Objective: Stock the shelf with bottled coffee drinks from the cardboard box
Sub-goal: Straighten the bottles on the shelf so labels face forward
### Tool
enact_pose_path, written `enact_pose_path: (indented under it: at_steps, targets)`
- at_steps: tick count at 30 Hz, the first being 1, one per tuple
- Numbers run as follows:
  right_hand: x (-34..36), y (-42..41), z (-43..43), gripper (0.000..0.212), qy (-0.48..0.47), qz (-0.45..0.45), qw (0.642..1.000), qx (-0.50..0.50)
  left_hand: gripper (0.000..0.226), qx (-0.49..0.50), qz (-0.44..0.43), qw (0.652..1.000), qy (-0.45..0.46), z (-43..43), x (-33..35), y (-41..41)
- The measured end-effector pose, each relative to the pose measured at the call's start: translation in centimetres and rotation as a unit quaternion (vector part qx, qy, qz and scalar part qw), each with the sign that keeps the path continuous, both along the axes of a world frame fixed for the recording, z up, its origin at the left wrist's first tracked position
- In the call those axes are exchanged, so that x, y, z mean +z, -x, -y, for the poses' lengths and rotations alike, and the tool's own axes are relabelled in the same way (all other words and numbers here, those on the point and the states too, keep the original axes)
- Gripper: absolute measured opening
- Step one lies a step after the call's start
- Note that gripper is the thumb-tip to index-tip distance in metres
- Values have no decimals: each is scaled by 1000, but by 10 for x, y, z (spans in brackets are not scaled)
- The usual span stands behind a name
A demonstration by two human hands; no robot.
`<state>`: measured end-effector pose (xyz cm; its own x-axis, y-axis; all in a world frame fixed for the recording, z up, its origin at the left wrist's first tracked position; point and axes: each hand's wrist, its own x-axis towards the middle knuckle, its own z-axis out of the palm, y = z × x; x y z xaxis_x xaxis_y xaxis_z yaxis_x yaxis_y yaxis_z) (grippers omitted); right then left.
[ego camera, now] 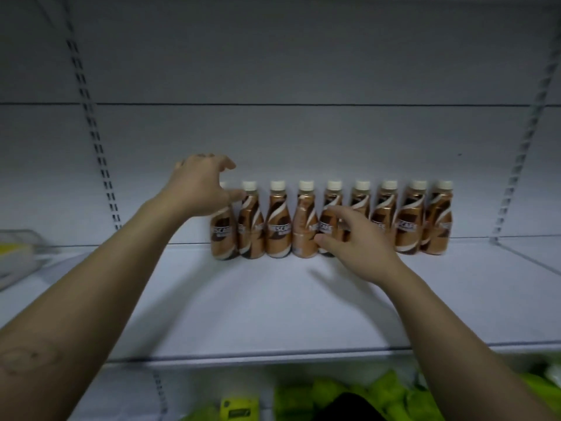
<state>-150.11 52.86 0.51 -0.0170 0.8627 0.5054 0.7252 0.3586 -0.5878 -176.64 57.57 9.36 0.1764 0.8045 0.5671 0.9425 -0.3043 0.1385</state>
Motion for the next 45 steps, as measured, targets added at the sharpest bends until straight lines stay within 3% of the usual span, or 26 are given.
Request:
enact_pose_path:
  at_steps: [9,15,19,22,25,34,45]
  targets:
    - [17,52,-36,57,-42,-22,999,17,68,-44,7,995,85,-53,4,28]
    - [28,102,-83,58,-78,-6,997,-9,42,-59,8,989,138,-93,-1,39]
    - [44,130,-116,63,-105,77,989,-68,37,-82,37,988,123,-107,-2,45]
    - [52,143,-132,52,-109,162,972,-132,37,-94,29,988,117,-113,-1,47]
    - [49,150,-140,45,-110,190,961,-167,39,-108,23,987,118,-116,-2,45]
    - [43,144,-141,33,-113,97,987,-61,42,-111,53,982,145,-115,1,49]
    - [35,142,-138,21,-109,27,994,0,42,-103,41,982,151,-115,-1,46]
